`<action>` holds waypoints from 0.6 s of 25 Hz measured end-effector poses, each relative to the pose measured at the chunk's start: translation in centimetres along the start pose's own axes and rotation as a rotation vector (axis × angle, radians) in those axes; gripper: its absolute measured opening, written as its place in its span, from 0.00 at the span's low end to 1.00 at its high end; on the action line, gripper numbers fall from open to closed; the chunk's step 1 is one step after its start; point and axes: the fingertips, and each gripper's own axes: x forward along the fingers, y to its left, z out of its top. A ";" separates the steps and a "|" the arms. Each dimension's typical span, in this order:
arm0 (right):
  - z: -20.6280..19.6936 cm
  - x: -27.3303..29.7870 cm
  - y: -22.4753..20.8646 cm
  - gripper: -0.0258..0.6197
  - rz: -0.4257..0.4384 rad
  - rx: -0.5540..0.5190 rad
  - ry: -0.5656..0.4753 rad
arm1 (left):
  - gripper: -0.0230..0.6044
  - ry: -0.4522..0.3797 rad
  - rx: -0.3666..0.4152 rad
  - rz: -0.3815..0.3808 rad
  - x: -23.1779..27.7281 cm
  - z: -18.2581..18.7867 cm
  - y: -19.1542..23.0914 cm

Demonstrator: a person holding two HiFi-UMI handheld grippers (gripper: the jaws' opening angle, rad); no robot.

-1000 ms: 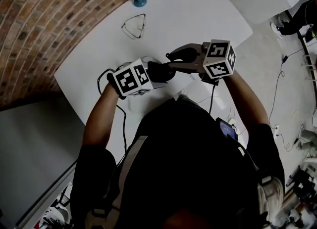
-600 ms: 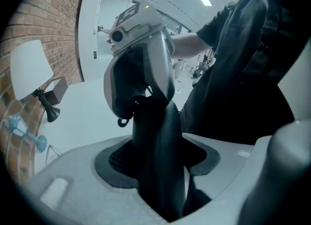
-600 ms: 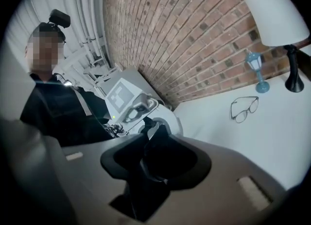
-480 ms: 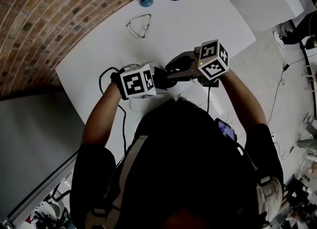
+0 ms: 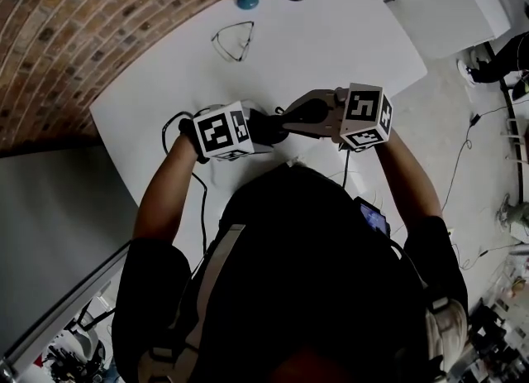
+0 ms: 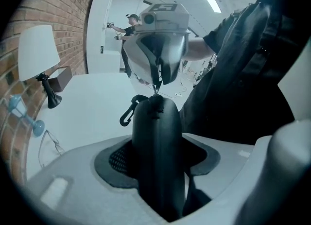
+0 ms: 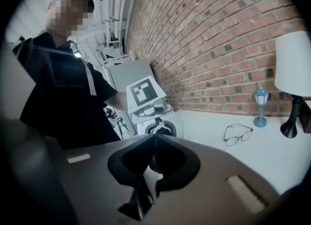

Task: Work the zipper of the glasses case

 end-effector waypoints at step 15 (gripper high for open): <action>-1.4 -4.1 -2.5 0.10 -0.169 0.382 -0.325 | 0.47 0.029 0.125 0.185 -1.1 1.4 3.0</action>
